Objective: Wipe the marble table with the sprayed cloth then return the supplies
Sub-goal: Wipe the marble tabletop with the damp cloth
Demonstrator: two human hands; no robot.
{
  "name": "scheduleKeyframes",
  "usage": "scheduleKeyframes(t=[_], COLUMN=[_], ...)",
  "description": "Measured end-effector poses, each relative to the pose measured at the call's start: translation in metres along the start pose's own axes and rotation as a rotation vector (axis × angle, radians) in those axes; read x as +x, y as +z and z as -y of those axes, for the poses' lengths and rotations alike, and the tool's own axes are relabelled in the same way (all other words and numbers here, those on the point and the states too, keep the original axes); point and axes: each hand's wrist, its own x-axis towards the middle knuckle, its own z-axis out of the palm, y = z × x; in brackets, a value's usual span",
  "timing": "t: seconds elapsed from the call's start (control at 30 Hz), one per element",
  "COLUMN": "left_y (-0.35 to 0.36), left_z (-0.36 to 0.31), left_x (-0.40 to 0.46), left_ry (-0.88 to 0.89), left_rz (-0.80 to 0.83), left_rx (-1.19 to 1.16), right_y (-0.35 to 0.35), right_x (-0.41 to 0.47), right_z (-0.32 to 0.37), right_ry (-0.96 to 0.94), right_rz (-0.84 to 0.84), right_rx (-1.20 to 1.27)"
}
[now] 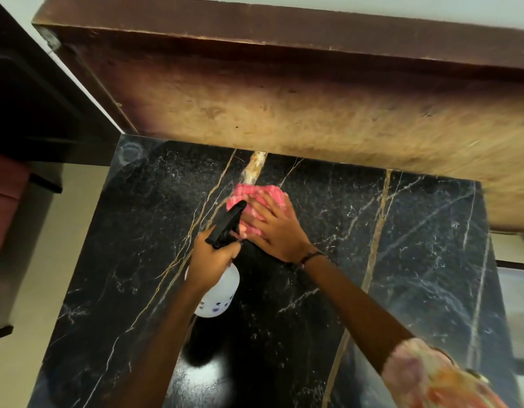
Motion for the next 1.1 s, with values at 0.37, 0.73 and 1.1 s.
scheduleKeyframes(t=[0.37, 0.73, 1.1], left_y=[0.058, 0.139, 0.152], left_z=[-0.008, -0.008, 0.000], left_x=[-0.009, -0.006, -0.018], left_ry=[-0.065, -0.076, -0.094], left_rz=[0.022, 0.044, 0.034], left_rx=[0.050, 0.043, 0.065], right_y=[-0.024, -0.016, -0.029], right_x=[-0.009, -0.121, -0.048], right_z=[-0.130, -0.149, -0.175], right_ry=[0.470, 0.134, 0.370], right_rz=[0.007, -0.065, 0.051], right_rx=[0.021, -0.073, 0.029])
